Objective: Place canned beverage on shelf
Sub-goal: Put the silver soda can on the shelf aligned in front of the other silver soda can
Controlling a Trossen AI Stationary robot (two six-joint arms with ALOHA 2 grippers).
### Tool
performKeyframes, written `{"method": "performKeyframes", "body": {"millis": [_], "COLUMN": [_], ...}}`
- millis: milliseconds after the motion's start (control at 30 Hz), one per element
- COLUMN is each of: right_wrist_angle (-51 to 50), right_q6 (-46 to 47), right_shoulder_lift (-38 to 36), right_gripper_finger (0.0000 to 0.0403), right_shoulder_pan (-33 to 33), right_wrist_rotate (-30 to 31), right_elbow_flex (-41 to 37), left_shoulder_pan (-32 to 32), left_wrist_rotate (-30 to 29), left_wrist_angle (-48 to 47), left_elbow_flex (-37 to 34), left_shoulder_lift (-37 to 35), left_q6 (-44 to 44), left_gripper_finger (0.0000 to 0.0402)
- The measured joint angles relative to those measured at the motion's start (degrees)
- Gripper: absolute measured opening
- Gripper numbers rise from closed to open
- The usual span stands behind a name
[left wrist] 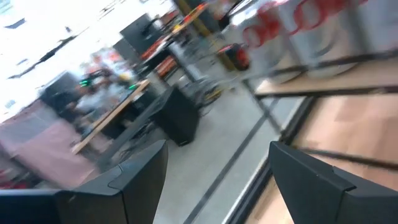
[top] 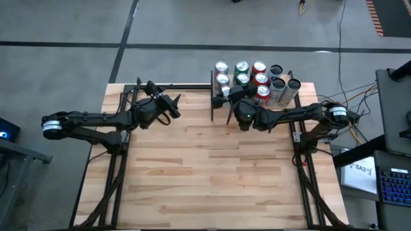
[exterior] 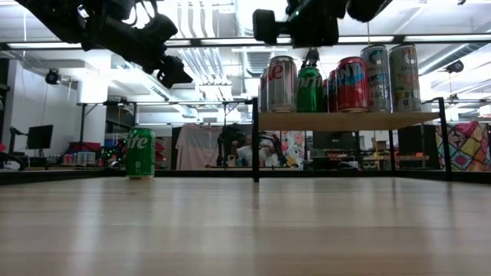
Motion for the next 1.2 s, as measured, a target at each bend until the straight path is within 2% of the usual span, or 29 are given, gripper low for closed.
{"method": "performKeyframes", "body": {"millis": [100, 200, 300, 367, 600, 767, 867, 1000, 1200], "right_wrist_angle": [0.08, -0.72, -3.66, -7.68, -25.96, -37.71, -45.36, -53.51, -56.97], "right_q6": [-2.05, -2.68, 0.13, 3.76, 19.63, 24.35, 25.41, 25.89, 23.70], "right_shoulder_lift": [-1.73, -3.84, -6.13, -7.92, -14.41, -17.80, -19.66, -21.62, -22.55], "right_gripper_finger": [0.0331, 0.0325, 0.0310, 0.0291, 0.0182, 0.0083, 0.0026, 0.0013, 0.0012], "right_shoulder_pan": [0.95, 2.20, 3.42, 3.93, 4.00, 4.00, 3.88, 3.87, 3.58], "right_wrist_rotate": [-3.79, -10.47, -15.79, -18.34, -28.97, -32.68, -33.66, -33.64, -33.63], "right_elbow_flex": [0.00, 0.00, 0.00, 0.00, 0.00, 0.00, 0.00, 0.00, 0.00], "left_shoulder_pan": [0.02, -0.02, -0.02, -0.07, -0.02, -0.02, -0.02, -0.02, -0.02], "left_wrist_rotate": [8.21, 21.33, 34.70, 39.66, 40.25, 40.30, 40.46, 41.02, 41.06], "left_wrist_angle": [-0.27, -1.18, -2.04, -1.55, 0.26, 3.33, 5.25, 9.48, 20.87], "left_elbow_flex": [0.00, 0.00, 0.00, 0.00, 0.00, 0.00, 0.00, 0.00, 0.00], "left_shoulder_lift": [0.00, 0.00, 0.00, 0.00, 0.00, 0.00, 0.03, 1.69, 8.30], "left_q6": [-1.58, -2.92, -3.40, -3.74, -5.38, -7.55, -9.36, -13.90, -23.67], "left_gripper_finger": [0.0265, 0.0265, 0.0265, 0.0265, 0.0265, 0.0262, 0.0245, 0.0199, 0.0095]}}
